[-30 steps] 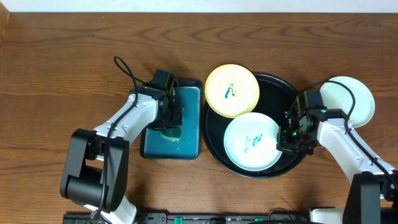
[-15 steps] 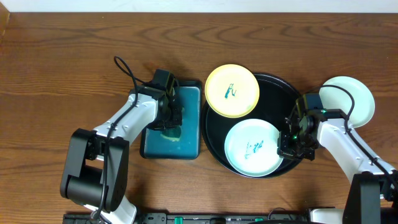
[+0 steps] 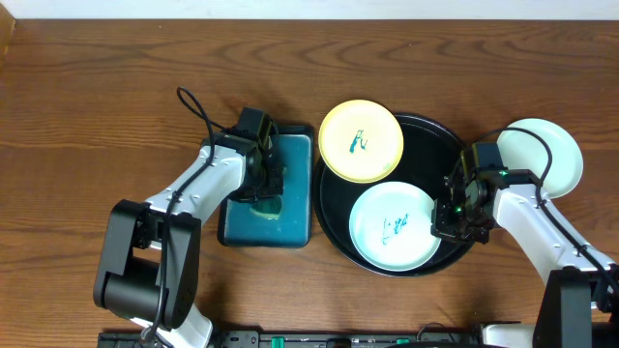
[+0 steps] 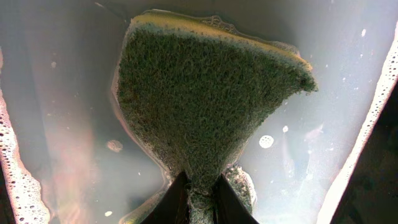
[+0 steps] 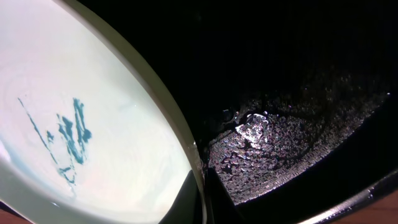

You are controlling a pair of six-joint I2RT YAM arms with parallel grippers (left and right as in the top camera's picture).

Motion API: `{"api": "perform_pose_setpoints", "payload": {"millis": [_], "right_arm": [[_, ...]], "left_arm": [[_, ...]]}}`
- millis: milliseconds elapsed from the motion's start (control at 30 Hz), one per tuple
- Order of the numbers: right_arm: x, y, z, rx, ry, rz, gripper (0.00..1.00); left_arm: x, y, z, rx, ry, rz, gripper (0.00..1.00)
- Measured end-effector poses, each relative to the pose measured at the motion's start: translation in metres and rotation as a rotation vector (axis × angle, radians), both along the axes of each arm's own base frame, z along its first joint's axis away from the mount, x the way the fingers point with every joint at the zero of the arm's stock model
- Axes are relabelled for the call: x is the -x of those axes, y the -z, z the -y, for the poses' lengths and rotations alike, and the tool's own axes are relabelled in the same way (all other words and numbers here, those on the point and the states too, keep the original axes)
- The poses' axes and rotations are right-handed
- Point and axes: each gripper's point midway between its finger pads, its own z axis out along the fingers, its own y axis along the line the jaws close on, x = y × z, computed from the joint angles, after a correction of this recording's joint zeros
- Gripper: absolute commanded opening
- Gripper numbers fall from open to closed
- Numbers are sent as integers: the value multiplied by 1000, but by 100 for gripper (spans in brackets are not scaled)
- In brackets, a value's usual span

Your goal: Clean dirty plates on tray and stack at the side

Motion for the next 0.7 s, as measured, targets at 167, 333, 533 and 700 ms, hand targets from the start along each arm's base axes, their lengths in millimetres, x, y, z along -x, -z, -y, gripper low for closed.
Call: {"api": "perform_pose_setpoints", "payload": {"millis": [167, 333, 533, 700], "right_arm": [[-1, 0, 0, 2, 0, 4, 1], [-1, 0, 0, 2, 0, 4, 1], [-1, 0, 0, 2, 0, 4, 1], [-1, 0, 0, 3, 0, 6, 1]], "left_arm": [[0, 0, 0, 0, -4, -1, 8], [0, 0, 0, 0, -7, -3, 7], [1, -6, 0, -2, -1, -6, 8], [-6, -37, 1, 21, 9, 93, 7]]}}
